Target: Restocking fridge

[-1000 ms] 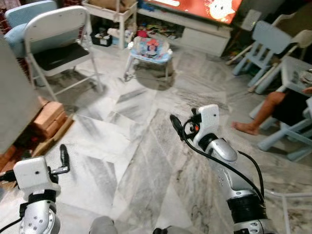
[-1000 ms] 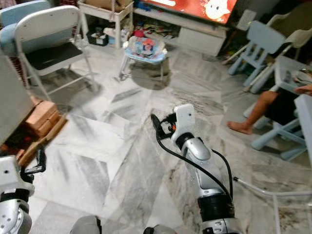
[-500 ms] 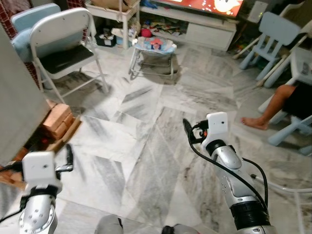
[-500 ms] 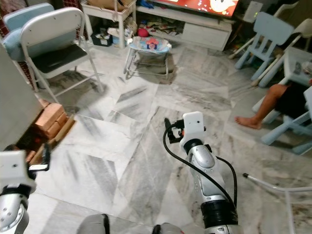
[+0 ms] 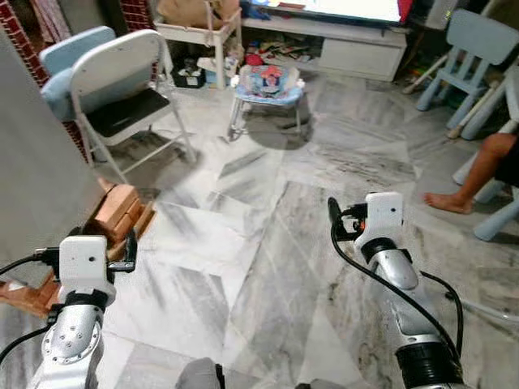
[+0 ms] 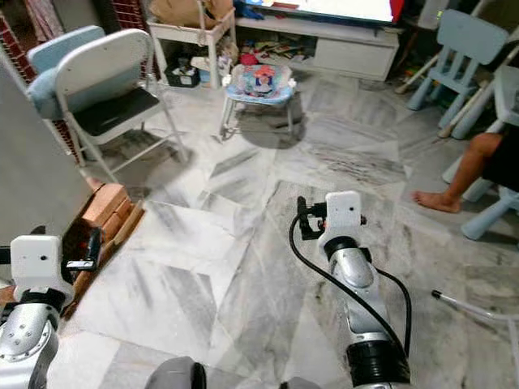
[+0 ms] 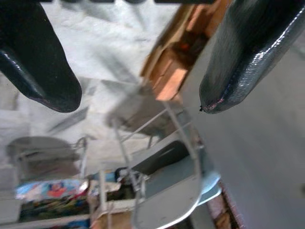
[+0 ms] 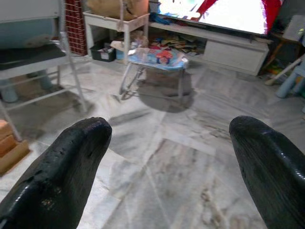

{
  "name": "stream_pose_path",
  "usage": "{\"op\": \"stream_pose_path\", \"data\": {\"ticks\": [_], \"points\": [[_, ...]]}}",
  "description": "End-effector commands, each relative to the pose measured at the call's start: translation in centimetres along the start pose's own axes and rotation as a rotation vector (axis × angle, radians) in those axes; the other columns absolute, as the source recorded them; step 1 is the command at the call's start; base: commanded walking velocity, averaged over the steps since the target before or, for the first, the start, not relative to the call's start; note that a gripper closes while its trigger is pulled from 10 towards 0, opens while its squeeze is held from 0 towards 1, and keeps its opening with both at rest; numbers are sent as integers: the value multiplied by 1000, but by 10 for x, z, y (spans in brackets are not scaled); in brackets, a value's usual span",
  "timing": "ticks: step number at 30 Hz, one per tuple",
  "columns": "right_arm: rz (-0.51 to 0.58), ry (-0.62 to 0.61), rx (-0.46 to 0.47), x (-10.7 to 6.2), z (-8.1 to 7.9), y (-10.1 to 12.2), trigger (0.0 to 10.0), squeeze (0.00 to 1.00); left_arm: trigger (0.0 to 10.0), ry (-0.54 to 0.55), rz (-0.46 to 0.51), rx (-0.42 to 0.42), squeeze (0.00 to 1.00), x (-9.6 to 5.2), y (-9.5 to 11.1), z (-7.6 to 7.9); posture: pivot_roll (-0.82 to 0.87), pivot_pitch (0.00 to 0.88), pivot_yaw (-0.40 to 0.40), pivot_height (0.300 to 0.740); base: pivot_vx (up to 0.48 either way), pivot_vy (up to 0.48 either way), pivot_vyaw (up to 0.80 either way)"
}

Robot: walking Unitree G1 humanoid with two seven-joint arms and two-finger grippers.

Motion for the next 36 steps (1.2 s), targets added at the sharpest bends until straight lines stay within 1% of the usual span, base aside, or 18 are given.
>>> {"op": "stream_pose_path", "data": {"ticks": [1, 3, 4, 6, 10, 12, 13, 16, 19, 20, 22, 27, 28, 29, 30, 33, 36], "points": [[-9, -31, -1, -6, 4, -1, 10000, 0, 10000, -9, -17, 24, 0, -1, -3, -3, 20, 92, 22, 740, 0, 480, 0], [-15, -41, 5, -10, 5, -4, 10000, 0, 10000, -26, -14, 39, 0, 1, -2, -1, 14, 92, 21, 740, 0, 480, 0], [-20, -45, 5, -14, 5, -5, 10000, 0, 10000, -49, -3, 47, 0, 3, 1, 3, 14, 85, 21, 740, 0, 480, 0], [-23, -49, 12, -16, 4, -7, 10000, 0, 10000, -55, 6, 52, 0, 5, 4, 5, 21, 79, 20, 740, 0, 480, 0], [-33, -58, 28, -16, 2, -10, 10000, 0, 10000, -64, 31, 66, 0, 12, 12, 6, 31, 60, 21, 740, 0, 480, 0], [-32, -67, 36, -14, 2, -9, 10000, 0, 10000, -88, 41, 69, 0, 13, 16, 9, 31, 58, 25, 740, 0, 480, 0], [-25, -74, 42, -13, 2, -6, 10000, 0, 10000, -89, 45, 75, 0, 13, 18, 8, 33, 54, 31, 740, 0, 480, 0], [-27, -78, 40, -13, 3, -6, 10000, 0, 10000, -90, 45, 73, 0, 12, 16, 9, 21, 46, 29, 740, 0, 480, 0], [-33, -69, 26, -15, 5, -8, 10000, 0, 10000, -109, 48, 67, 0, 7, 13, 18, 15, 45, 8, 740, 0, 459, 0], [-34, -59, 18, -16, 5, -8, 10000, 0, 10000, -117, 55, 70, 0, 5, 13, 22, 15, 45, -11, 740, 0, 424, 0], [-35, -53, 15, -16, 6, -8, 10000, 0, 10000, -116, 63, 61, 0, 5, 14, 24, 20, 49, -26, 740, 247, 412, 0], [-31, -20, 9, -10, 0, -6, 10000, 0, 10000, -102, 55, 39, 0, 5, 11, 26, 36, 63, -49, 740, 262, 403, 0], [-26, -15, 9, -7, -2, -4, 10000, 0, 10000, -99, 47, 32, 0, 3, 8, 24, 36, 64, -50, 740, 266, 401, 0], [-3, 2, 9, -2, -7, 4, 10000, 0, 10000, -78, 28, 28, 0, -5, 2, 15, 42, 71, -54, 740, 270, 398, 0], [5, 8, 8, 0, -9, 7, 10000, 0, 10000, -71, 21, 28, 0, -8, 1, 13, 44, 71, -54, 740, 270, 398, 0], [25, 28, -7, 2, -11, 13, 10000, 0, 10000, -44, 14, 23, 0, -12, -2, 5, 50, 71, -54, 740, 268, 398, 0], [28, 14, -11, 2, -7, 14, 10000, 0, 10000, -23, 10, 9, 0, -12, -5, -1, 52, 70, -56, 740, 268, 398, 0]]}}
Point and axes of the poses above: a point about 5 cm out from each wrist's last joint towards the gripper, its own x axis pointing out of the wrist towards the gripper, its own y axis along the axis of the wrist's last joint, z = x × y, the point moved 6 cm from there along x, pointing out of the wrist towards the gripper, and after that the axes turned 13 degrees about -x, right-handed, at the moved point
